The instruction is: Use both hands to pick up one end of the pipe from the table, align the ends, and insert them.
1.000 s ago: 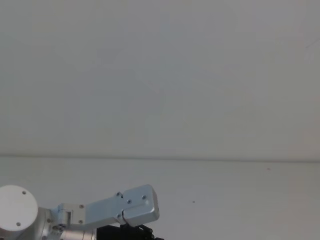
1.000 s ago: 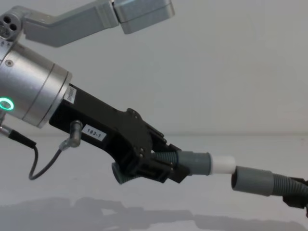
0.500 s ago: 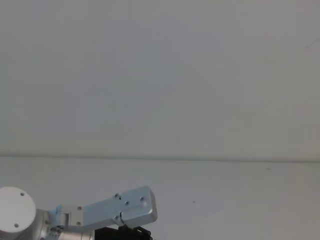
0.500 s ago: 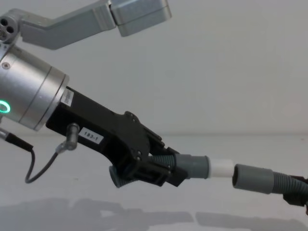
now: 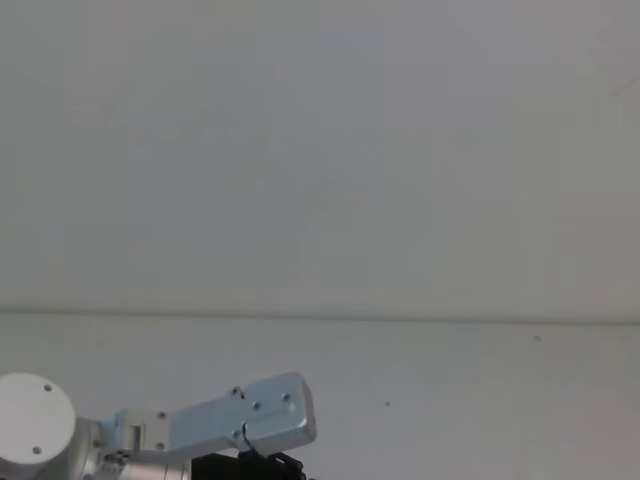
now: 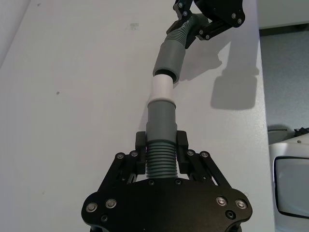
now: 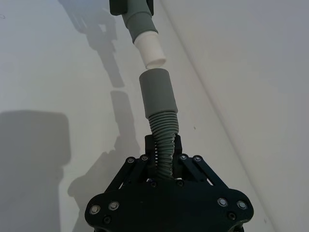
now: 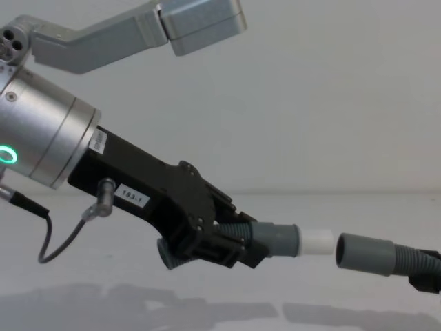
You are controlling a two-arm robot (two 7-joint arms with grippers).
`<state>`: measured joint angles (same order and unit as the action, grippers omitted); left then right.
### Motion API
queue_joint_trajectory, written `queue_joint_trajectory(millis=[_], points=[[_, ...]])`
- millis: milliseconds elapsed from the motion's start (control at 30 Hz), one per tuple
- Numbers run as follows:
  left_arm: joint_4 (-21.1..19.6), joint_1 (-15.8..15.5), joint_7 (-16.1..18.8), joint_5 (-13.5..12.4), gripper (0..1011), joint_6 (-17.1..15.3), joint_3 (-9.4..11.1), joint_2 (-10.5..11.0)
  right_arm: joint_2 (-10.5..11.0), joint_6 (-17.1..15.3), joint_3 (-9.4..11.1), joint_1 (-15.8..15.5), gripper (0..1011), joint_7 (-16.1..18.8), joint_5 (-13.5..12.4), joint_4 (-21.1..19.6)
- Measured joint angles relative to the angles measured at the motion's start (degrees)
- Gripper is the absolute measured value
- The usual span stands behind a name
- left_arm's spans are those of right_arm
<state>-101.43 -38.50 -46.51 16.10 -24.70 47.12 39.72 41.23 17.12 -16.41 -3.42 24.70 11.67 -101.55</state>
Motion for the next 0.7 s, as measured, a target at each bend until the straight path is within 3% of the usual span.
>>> queue_joint_trajectory(millis=[700], points=[[1.0, -1.2, -0.5, 0.4, 327, 0.2, 1.5, -0.6, 0.3, 0.6, 0.1, -0.1, 157, 0.3, -0.4, -0.3]])
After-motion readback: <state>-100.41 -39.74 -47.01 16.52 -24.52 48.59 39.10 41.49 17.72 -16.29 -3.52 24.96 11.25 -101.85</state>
